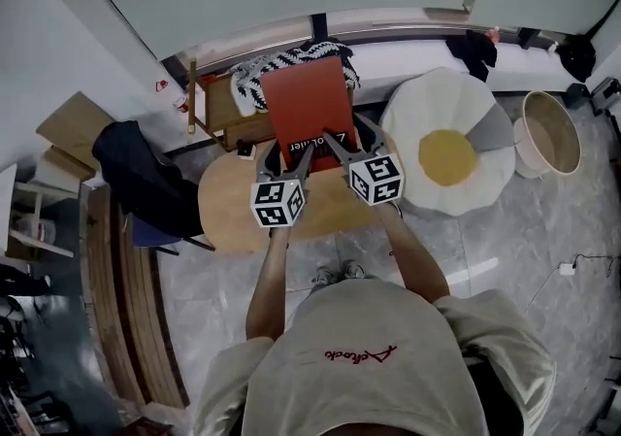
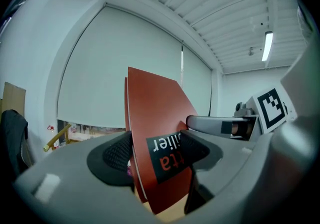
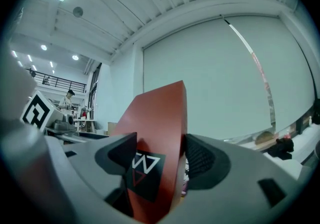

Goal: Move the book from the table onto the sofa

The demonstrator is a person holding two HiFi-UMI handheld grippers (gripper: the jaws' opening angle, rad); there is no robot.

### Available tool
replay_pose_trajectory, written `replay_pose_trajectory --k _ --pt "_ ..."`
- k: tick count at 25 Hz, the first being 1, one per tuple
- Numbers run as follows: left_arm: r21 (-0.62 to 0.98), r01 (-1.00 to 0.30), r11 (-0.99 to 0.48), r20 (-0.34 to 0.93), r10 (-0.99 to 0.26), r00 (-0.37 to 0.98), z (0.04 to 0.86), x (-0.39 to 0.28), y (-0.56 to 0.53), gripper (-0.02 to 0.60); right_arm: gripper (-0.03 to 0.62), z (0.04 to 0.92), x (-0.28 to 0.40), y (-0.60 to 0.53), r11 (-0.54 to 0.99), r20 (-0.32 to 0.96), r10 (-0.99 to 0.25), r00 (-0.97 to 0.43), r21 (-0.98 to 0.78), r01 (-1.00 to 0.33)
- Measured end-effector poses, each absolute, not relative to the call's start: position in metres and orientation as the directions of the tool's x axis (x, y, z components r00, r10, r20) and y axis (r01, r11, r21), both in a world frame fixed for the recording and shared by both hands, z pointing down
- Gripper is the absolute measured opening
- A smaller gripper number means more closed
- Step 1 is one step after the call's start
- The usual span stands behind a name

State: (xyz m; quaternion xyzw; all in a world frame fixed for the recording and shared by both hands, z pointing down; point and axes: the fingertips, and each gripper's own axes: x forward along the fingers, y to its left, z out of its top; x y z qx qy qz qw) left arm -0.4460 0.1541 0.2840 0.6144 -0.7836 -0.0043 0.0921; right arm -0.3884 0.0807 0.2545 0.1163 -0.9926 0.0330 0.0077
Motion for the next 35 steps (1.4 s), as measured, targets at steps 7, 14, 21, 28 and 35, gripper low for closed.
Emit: replay_pose_trajectory --k 7,14,21,28,35 --pt "0.108 -0.969 0.222 0.113 -0.971 -0.210 0.269 -0.445 0.162 0.295 0.285 0.238 -0.384 0.089 0.966 -0.007 -0.253 -0.967 -0.049 -0.253" --pt "0.099 -0.978 0.182 0.098 -0.980 -0.172 0.261 -0.446 0.164 0.295 0.285 0.232 -0.383 0.095 0.956 -0.024 -0.292 -0.956 -0.049 -0.291" --pt "0.115 -0.988 0.103 0.090 -0.992 -0.093 0.266 -0.434 0.156 0.295 0.285 0.234 -0.366 0.092 0.930 -0.027 -0.366 -0.930 -0.036 -0.365" --pt "0.135 -0.991 -0.015 0.089 -0.996 0.027 0.270 -0.406 0.130 0.295 0.285 0.237 -0.331 0.074 0.881 -0.020 -0.472 -0.881 -0.041 -0.471" --pt "0.146 -0.974 -0.173 0.082 -0.979 0.186 0.271 -0.352 0.099 0.295 0.285 0.236 -0.269 0.056 0.793 -0.021 -0.608 -0.793 -0.033 -0.608"
